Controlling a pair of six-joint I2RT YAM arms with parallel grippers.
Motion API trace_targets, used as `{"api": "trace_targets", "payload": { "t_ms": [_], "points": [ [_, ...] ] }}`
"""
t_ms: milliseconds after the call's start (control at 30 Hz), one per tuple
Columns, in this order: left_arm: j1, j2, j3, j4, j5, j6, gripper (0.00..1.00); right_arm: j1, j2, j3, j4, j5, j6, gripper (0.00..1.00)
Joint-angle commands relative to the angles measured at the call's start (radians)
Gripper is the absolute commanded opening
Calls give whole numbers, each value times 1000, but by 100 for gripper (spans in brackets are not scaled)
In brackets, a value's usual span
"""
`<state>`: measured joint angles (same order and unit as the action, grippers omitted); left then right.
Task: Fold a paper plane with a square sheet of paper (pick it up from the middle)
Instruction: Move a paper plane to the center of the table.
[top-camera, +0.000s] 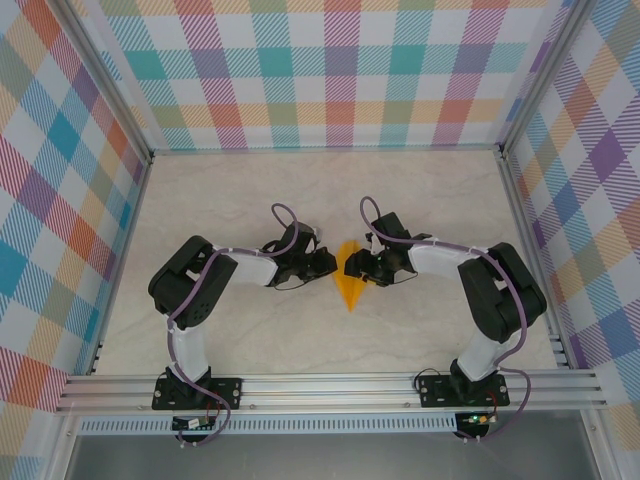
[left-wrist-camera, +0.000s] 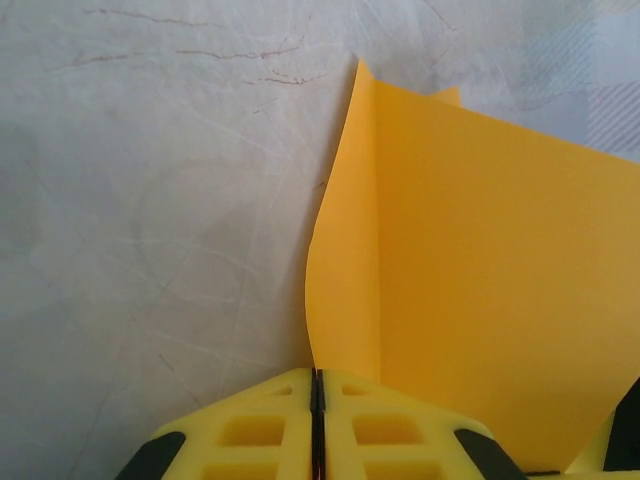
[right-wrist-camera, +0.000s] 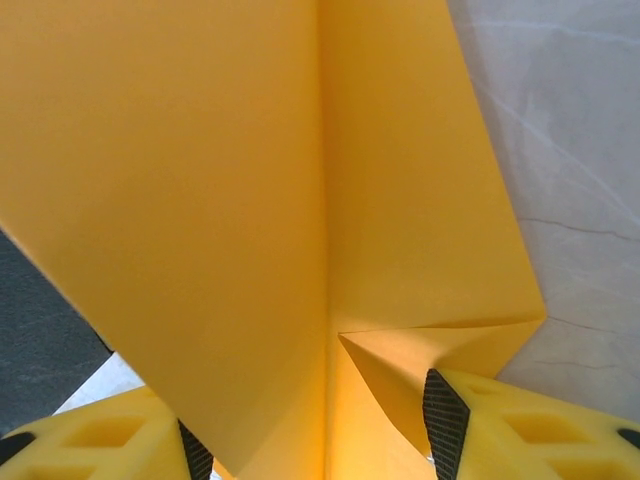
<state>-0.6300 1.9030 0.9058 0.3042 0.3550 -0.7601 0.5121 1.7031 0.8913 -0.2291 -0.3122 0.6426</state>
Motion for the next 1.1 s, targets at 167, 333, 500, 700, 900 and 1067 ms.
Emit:
{"api": "trace_targets", "payload": {
  "t_ms": [167, 333, 500, 700, 900, 1067],
  "points": [
    [11, 15, -21, 36, -5, -13, 6, 19, -79, 1, -56, -54, 92, 59],
    [10, 27, -21, 50, 3, -23, 6, 20, -110, -34, -51, -74, 152, 58],
    [11, 27, -18, 52, 6, -23, 6, 27, -110, -42, -33, -110, 172, 58],
    [9, 25, -20, 56, 11, -25, 6, 48, -85, -28, -39, -94, 162, 56],
    [9, 16, -23, 50, 13, -25, 6, 63, -125, -23, -78, -22, 142, 55],
    [9, 13, -22, 50, 13, -25, 6, 71, -202, -36, -103, 27, 116, 54]
  ]
}}
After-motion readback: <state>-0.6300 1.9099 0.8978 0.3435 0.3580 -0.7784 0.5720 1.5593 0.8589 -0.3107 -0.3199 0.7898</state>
